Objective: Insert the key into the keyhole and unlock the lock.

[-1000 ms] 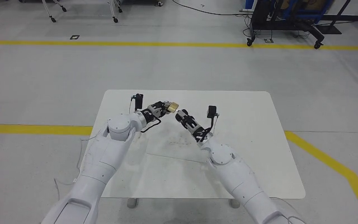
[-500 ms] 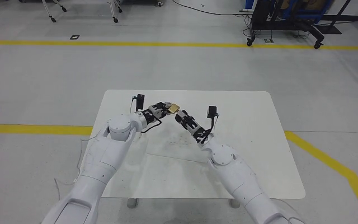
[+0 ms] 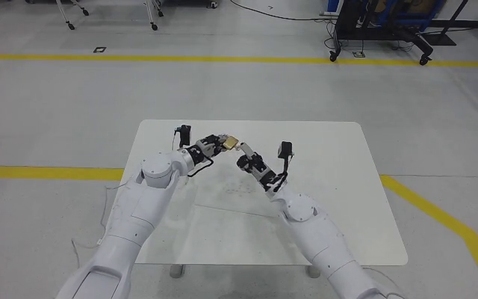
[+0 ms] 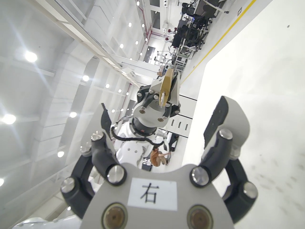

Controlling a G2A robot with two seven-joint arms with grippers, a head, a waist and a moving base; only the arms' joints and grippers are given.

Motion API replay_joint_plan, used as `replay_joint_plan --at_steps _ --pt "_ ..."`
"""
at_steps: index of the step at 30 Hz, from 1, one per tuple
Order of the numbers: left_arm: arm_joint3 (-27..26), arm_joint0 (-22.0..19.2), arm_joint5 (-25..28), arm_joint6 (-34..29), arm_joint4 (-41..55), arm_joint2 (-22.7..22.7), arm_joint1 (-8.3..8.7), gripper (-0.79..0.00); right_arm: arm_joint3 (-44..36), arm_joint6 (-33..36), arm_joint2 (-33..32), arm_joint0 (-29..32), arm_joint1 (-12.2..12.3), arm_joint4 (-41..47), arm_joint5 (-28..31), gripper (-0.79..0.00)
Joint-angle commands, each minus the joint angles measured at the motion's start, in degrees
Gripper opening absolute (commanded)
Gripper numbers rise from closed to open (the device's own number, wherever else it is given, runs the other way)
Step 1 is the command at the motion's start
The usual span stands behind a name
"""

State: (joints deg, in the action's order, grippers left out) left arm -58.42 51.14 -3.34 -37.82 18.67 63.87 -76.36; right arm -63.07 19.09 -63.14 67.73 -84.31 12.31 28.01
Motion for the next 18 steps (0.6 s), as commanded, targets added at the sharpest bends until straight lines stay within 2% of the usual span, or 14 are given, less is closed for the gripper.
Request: replay_joint_plan --at_steps 1,2,3,5,7,10,13,16,18 --pt "-0.1 0.0 1.5 -0.8 -0.4 0.1 0.08 -0.785 -1.6 5.3 -2.2 1.0 0.7 4.1 -1.2 -0.256" --pt "-0.1 0.0 2.0 -1.0 -0.6 0.1 0.12 -0.785 -2.3 7.5 -3.0 1.5 0.9 5.8 -1.9 -0.394" --pt "-0.1 0.0 2.3 -1.2 -0.7 0.2 0.14 -0.785 -2.9 9.1 -3.8 1.9 1.2 6.9 -2.7 -0.468" --pt "-0.3 0.0 3.0 -1.3 -1.3 0.1 0.18 -0.785 -3.9 11.8 -4.9 2.4 1.6 8.2 -4.3 -0.545" --pt "-0.4 0.1 3.2 -1.3 -1.7 0.1 0.21 -0.785 -4.5 12.7 -5.6 2.8 2.0 7.3 -5.5 -0.686" --pt "-0.4 0.0 2.9 -0.9 -2.5 0.0 0.25 -0.785 -5.4 12.7 -5.4 3.0 2.5 1.3 -6.0 -0.720" --pt "-1.1 -0.1 2.7 -0.8 -4.7 -0.6 0.33 -0.785 -5.5 7.4 -4.1 2.7 2.7 -9.4 -5.6 -0.699" --pt "-1.6 0.1 2.5 -0.6 -5.4 -0.9 0.33 -0.785 -6.0 5.2 -3.0 3.0 2.4 -9.9 -4.9 -0.696" --pt "-1.7 0.1 2.4 -0.5 -5.4 -0.8 0.33 -0.785 -5.9 4.3 -2.9 3.0 2.4 -10.3 -4.3 -0.665"
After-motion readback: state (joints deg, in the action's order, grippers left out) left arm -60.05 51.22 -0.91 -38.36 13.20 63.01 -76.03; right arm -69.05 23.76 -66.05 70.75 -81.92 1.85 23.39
